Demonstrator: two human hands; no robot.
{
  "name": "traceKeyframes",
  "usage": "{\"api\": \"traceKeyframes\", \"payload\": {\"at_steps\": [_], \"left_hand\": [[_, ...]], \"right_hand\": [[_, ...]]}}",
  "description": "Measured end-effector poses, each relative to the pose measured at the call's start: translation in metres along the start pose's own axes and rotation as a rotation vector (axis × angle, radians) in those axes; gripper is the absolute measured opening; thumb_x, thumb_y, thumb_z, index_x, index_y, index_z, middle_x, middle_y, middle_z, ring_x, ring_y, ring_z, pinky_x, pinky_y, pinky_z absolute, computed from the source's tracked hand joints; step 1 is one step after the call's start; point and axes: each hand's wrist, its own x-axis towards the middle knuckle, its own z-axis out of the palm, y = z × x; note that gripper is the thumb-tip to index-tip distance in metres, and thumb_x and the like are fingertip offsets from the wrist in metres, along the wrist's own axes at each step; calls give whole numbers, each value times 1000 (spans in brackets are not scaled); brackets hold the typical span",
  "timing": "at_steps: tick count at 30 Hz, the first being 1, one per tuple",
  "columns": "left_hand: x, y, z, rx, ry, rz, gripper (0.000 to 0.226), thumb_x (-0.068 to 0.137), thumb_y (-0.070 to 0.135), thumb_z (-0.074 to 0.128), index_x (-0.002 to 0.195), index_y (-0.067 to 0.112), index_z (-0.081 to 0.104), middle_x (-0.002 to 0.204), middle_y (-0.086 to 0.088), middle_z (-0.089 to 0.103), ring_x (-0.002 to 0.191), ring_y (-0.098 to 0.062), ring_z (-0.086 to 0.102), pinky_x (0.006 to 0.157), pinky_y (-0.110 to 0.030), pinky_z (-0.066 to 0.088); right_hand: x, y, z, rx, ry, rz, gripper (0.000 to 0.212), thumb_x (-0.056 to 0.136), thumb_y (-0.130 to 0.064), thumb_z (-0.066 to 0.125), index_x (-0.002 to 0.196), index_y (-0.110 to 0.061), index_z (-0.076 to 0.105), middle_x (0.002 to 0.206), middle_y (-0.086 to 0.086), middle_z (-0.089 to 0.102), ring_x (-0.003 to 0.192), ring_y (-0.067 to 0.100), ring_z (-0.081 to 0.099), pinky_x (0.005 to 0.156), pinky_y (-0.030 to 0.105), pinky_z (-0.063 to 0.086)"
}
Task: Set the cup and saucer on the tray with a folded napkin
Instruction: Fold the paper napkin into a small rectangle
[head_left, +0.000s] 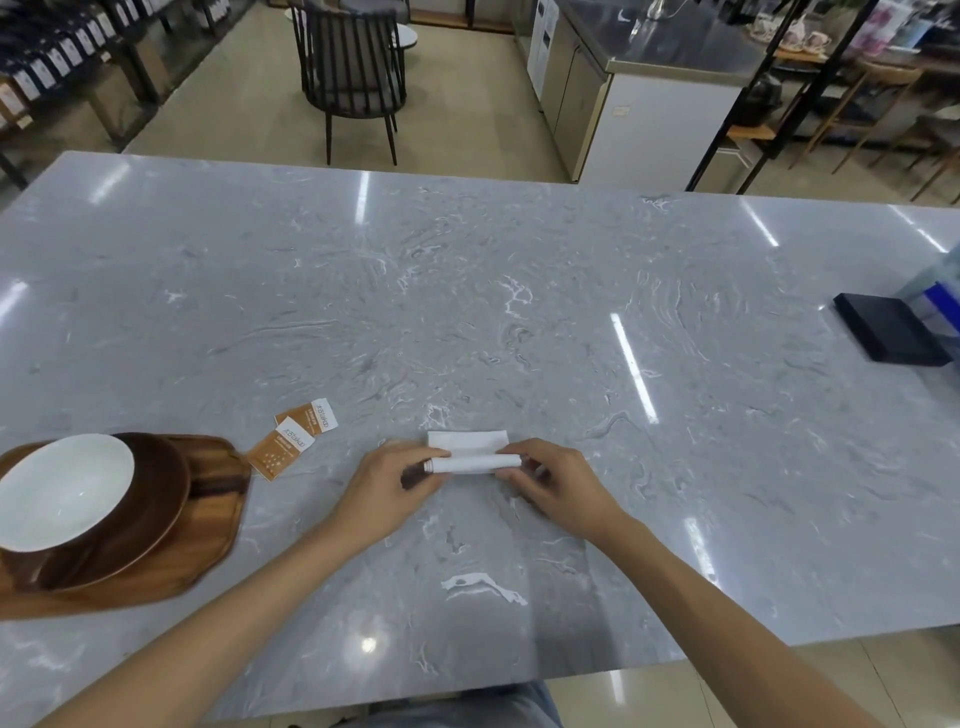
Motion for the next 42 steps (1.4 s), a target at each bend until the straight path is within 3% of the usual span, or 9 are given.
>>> {"api": "traceKeyframes", "payload": {"at_steps": [5,8,13,20,28,31,35,38,42], "left_hand": [[0,-1,-7,-91,-17,-108,21,86,18,79,107,16,78,94,-1,78,86,-18,74,82,-36,59],[8,2,-10,-50,-54,-132,11,93,26,72,97,17,76,74,-2,70,66,-13,61,67,-30,48],[24,7,-7,-6,-27,-238,25,97,29,65,77,14,63,66,-3,64,64,-17,55,61,-26,37],[30,10,4,46,111,-306,31,89,27,70,117,26,57,62,4,69,69,-17,64,73,-33,51],[30,6,13,432,56,25,37,93,18,61,126,31,70,140,2,54,107,-23,60,79,-39,57],[35,6,13,550,28,102,36,90,14,63,123,23,73,137,5,64,117,-26,59,84,-41,55],[33,3,19,669,5,137,42,88,12,68,130,9,67,133,-2,68,121,-27,63,87,-41,56],[27,-1,21,713,-1,151,45,98,21,57,140,5,58,143,-5,61,133,-25,56,96,-40,54],[20,-5,17,738,-44,130,54,104,35,31,148,8,47,154,-1,50,144,-26,43,106,-42,48]], "right_hand": [[3,-3,6,99,32,72,21,95,-33,71,111,-19,73,76,-7,65,60,6,56,61,21,47],[3,-1,5,169,36,132,17,98,-34,66,108,-22,72,74,-16,64,61,0,57,61,12,41],[13,-4,8,278,103,271,17,97,-38,67,104,-23,66,72,-3,72,56,3,61,57,23,48],[25,-8,18,309,212,428,15,94,-46,66,99,-33,65,64,1,73,49,9,63,51,32,53],[31,-21,31,190,335,477,27,95,-42,63,118,-32,55,71,2,73,58,17,68,64,44,61],[35,-26,31,-111,331,451,46,96,-45,60,138,-32,46,114,2,52,72,16,59,68,32,51],[36,-31,37,-402,270,149,41,102,-29,54,142,-20,53,140,8,50,117,29,58,91,45,55],[32,-24,51,-496,114,-16,51,109,-35,38,154,-12,41,161,11,40,148,28,39,119,48,35],[28,-11,58,-500,44,52,62,108,-47,14,163,-18,17,169,-1,22,157,18,19,128,43,15]]}}
